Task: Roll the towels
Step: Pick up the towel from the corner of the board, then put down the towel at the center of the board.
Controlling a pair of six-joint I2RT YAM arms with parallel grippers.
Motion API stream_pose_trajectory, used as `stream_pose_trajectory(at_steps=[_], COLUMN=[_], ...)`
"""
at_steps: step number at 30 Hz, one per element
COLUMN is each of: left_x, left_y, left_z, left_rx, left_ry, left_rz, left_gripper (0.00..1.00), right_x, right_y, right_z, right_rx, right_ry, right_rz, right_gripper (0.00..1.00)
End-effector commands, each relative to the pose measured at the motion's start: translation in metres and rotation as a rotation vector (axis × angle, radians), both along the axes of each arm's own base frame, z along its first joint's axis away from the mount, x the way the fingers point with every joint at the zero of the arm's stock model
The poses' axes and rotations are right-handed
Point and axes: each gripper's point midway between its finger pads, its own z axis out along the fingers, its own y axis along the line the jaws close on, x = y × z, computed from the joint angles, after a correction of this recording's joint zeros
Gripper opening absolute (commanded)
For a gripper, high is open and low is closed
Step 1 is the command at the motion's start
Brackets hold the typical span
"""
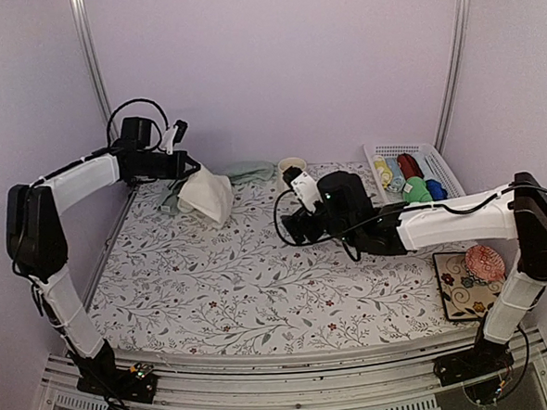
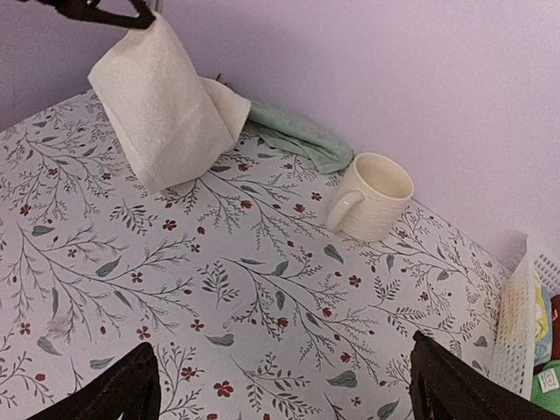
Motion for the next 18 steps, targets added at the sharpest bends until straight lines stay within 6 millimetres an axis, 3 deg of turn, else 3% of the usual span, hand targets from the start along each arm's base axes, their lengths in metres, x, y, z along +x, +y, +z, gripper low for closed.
stream_pose_trajectory(at_steps=[1, 8, 11, 14, 18], left_x=[-0.049, -0.109, -0.129, -0.147, -0.168], left_y=[-0.021, -0.041, -0.053, -0.07, -0.103], left_z=[-0.026, -0.036, -0.041, -0.043, -0.05], left_rx=[-0.068, -0.126, -0.153, -0.214, -0.248], left_ry=[0.115, 0.164, 0.152, 0.162, 0.193], left_rz=[-0.055, -0.115, -0.168, -0.247, -0.343], left_gripper=[0.0, 0.0, 0.0, 0.0, 0.0], right_x=[-0.033, -0.087, -0.097, -0.098, -0.1], right_y=[0.052, 0.114, 0.128, 0.12, 0.09], right_z=[-0.007, -0.03, -0.039, -0.032, -0.008], right_rx=[-0.165, -0.182, -0.181, -0.132, -0.05], right_ry=[-0.204, -0.311, -0.294, -0.252, -0.202], right_rz=[0.14, 0.375, 0.383, 0.331, 0.255], right_gripper=[0.99, 0.99, 0.99, 0.99, 0.99])
